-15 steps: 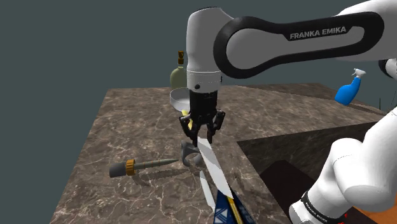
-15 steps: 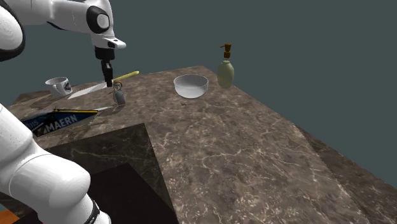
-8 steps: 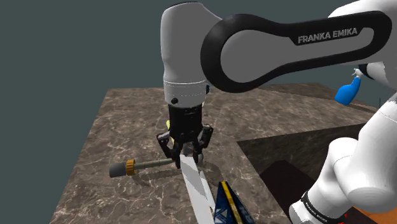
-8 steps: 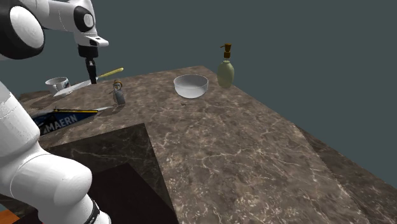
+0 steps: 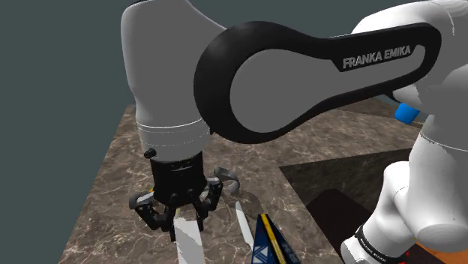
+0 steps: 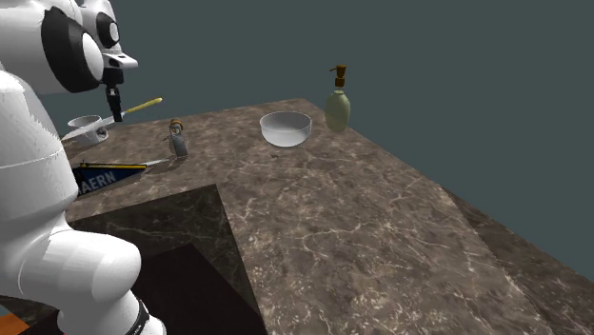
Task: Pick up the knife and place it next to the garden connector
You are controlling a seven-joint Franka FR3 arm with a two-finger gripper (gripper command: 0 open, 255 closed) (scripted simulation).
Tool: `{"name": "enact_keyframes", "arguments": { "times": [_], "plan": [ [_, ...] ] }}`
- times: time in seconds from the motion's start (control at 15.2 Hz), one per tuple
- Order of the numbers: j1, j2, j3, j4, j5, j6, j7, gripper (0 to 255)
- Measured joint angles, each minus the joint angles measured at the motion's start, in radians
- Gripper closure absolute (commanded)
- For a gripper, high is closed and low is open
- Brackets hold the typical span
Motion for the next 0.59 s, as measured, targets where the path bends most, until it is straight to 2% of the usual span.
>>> {"name": "enact_keyframes", "arguments": {
  "times": [0.13, 0.2, 0.59],
  "plan": [
    [0.044, 0.076, 0.014, 0.091, -0.037, -0.017, 0.058, 255],
    [0.055, 0.09, 0.017, 0.102, -0.044, -0.013, 0.073, 255],
    [0.065, 0.109, 0.018, 0.05, -0.053, 0.057, 0.081, 255]
  ]
}}
